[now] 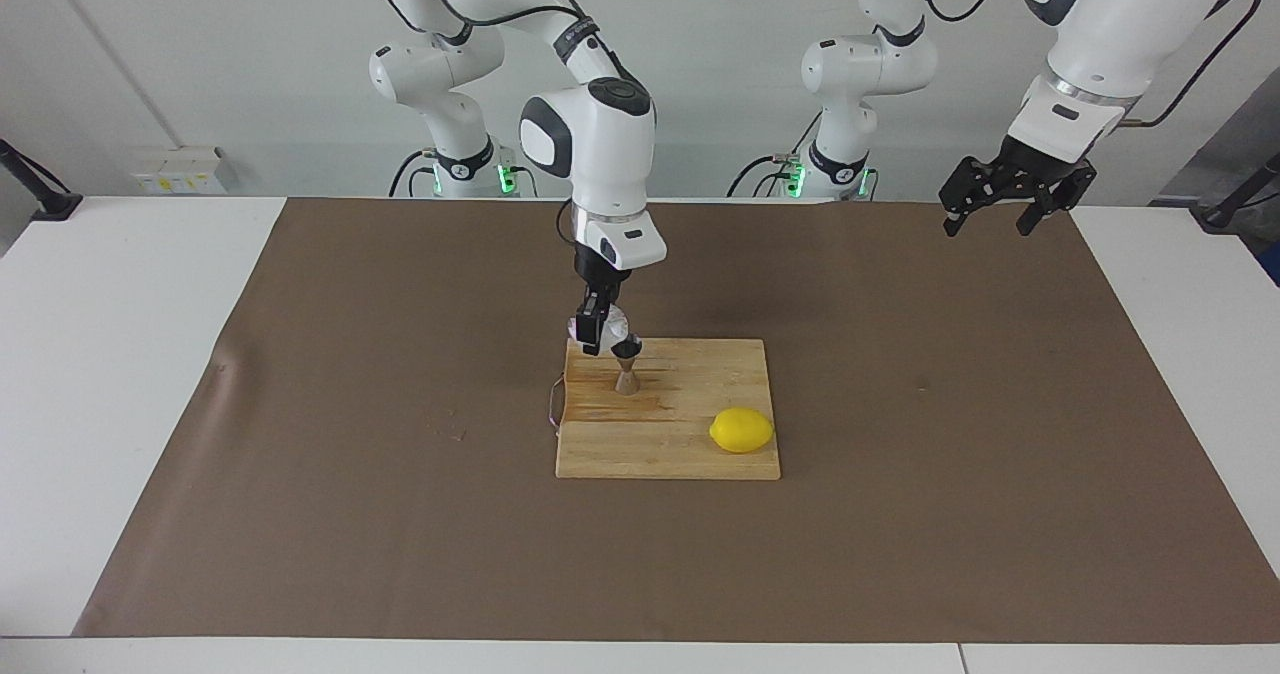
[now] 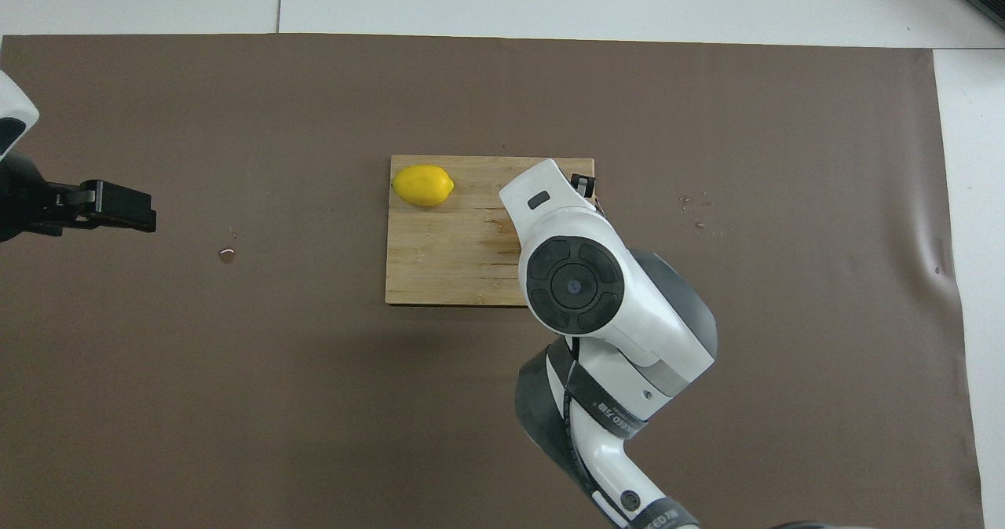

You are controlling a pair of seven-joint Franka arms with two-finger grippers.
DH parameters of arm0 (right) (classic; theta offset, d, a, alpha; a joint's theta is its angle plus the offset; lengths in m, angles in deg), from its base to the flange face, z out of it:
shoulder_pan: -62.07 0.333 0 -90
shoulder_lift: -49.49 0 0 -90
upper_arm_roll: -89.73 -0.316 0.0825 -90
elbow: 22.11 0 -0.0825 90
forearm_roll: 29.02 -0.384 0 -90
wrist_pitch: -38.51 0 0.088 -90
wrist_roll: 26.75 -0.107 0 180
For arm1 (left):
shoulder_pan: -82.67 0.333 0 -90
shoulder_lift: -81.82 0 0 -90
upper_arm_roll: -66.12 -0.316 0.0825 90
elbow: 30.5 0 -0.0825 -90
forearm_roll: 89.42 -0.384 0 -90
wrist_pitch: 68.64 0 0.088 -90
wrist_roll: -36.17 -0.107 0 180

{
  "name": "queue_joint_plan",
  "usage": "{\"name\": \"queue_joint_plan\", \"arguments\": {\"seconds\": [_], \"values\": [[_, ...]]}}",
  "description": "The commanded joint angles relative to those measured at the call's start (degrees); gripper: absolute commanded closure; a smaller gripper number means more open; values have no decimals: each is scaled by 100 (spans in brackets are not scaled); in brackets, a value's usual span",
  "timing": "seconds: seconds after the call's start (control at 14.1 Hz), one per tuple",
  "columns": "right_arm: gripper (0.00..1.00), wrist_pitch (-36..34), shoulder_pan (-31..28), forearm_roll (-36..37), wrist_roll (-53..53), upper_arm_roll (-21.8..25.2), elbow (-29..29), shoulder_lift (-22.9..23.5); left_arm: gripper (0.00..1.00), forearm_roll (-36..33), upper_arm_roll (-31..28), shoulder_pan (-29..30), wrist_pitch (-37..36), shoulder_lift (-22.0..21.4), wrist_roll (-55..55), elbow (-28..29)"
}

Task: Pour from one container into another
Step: 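Carry the white cup with the right gripper back to its spot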

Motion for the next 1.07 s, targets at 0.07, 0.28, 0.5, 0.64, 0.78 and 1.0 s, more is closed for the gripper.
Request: {"name": "queue_joint_plan", "arguments": {"seconds": [0.07, 0.28, 0.5, 0.64, 0.78, 1.0], "values": [[63, 101, -380, -717, 478, -58, -70, -132, 0, 58, -3, 24, 39, -176, 31, 201], [62, 224, -924, -1612, 1548, -58, -131, -194, 0, 58, -3, 24, 39, -176, 31, 201], [61, 172, -1549, -2851, 2911, -58, -271, -203, 0, 58, -3, 24, 39, -176, 31, 201], [61, 40, -1883, -3337, 3501, -58, -447, -281, 0, 58, -3, 24, 39, -176, 31, 201], [61, -126, -2173, -3417, 3845, -58, -631, -369, 0, 58, -3, 24, 39, -176, 39, 201], [61, -102, -2691, -3470, 4599, -58, -685, -335, 0, 58, -3, 24, 39, -176, 39, 201]]}}
